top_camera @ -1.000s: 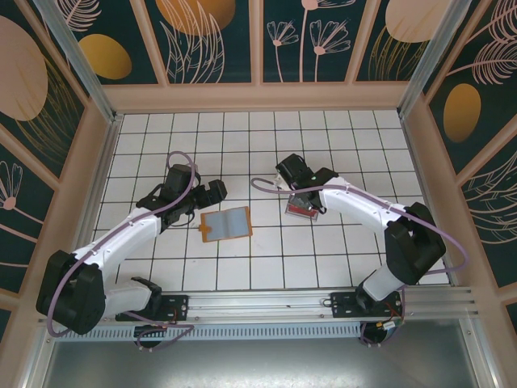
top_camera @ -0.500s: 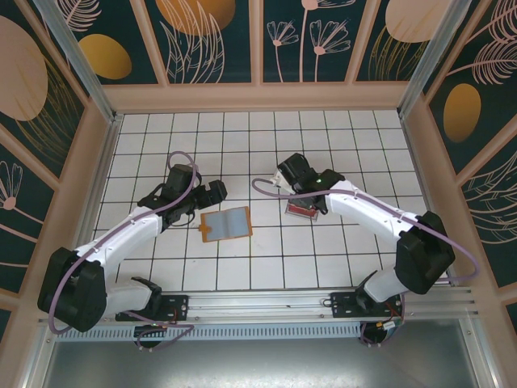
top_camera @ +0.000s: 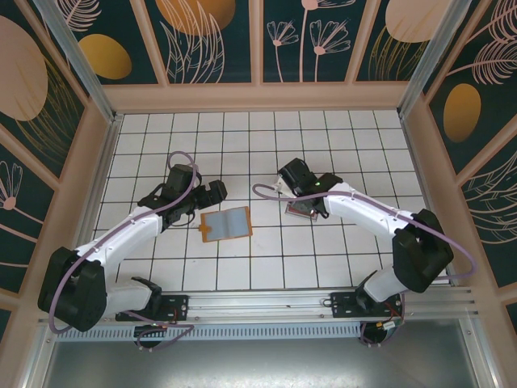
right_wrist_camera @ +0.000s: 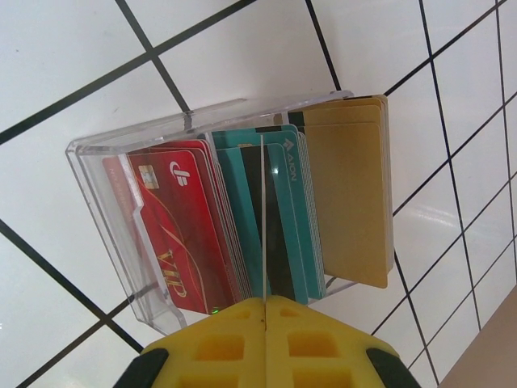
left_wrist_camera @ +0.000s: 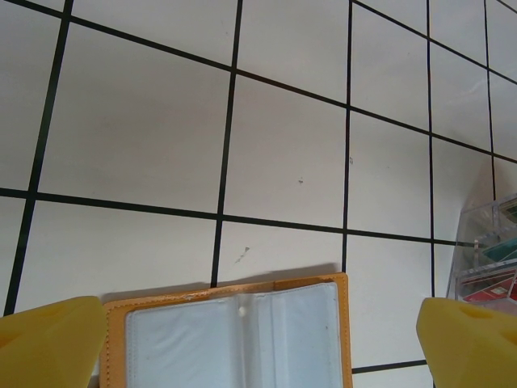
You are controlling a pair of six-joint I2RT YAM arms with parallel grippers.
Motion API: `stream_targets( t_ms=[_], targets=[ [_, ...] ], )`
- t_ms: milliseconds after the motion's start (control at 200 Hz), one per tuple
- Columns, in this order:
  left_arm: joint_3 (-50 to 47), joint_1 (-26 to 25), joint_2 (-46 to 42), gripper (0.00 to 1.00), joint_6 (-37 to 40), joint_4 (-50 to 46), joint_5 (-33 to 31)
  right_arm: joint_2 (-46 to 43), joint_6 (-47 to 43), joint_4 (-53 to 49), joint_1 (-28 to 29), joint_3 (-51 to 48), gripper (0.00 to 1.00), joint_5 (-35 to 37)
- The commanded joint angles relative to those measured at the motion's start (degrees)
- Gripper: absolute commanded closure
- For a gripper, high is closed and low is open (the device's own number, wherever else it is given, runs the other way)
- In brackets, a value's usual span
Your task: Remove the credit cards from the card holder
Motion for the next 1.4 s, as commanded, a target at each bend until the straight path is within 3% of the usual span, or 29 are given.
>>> stream_targets(
  t_ms=[0,275,305,455,541,881,1136,1391],
  targets=[
    [1.4,0.1,0.7,0.02,1.2,0.5,-0.5,1.1,-0.8,1.7,-0.6,-1.0,1.00,-0.4],
    [1.5,0.2,0.8,0.02,1.4,0.5,-0.7,2.5,-1.0,4.4,-1.2,-1.1,1.00,2.1],
    [1.6,0.2,0.9,0.01,1.3,0.5,-0.7,2.6,-0.9,4.8,-1.5,-0.9,0.95,2.7],
    [1.6,0.2,0.9,0.02,1.3,0.5,-0.6,3.1,-0.6,6.6,-3.1,-1.0,0.91,5.1],
    [1.6,0.2,0.9,0.01,1.4,0.6,-0.6,3.0,0.2,6.9,-3.7,-0.6,0.77,5.5],
    [1.5,0.2,1.0,0.01,1.4,0.7,-0.5,2.9,1.7,7.0,-3.9,0.2,0.71,5.8],
    [2.4,0.2,1.1,0.02,1.3,-0.3,-1.7,2.4,11.7,7.8,-6.2,3.5,0.62,6.7],
    [4.2,0.2,-0.9,0.02,0.9,-2.6,-8.6,-5.5,25.5,15.6,-7.3,1.1,0.53,6.9]
  ],
)
